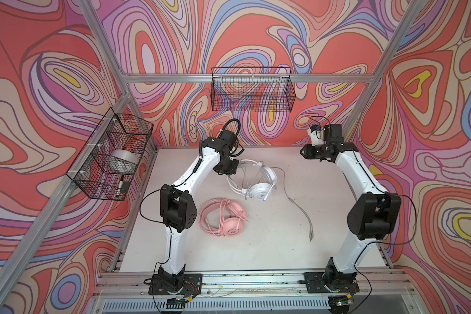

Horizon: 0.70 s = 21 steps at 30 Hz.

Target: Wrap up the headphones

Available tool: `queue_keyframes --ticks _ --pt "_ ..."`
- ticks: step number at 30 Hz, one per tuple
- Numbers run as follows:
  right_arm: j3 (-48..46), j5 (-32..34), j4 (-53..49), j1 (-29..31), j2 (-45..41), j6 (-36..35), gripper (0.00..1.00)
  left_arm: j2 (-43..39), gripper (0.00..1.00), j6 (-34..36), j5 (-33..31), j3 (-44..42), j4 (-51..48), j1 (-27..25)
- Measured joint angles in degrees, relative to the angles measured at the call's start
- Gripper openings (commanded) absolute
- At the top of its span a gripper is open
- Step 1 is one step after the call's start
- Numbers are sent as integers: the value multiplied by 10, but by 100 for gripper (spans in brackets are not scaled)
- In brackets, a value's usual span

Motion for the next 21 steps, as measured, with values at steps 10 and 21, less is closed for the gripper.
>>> queue_keyframes --ticks 10,21 --pt "-64 -179 64 63 -90 113 42 0 0 -21 -13 0 -2 -1" --pt "-73 -202 92 179 -79 183 46 5 0 -38 -28 2 -11 -3"
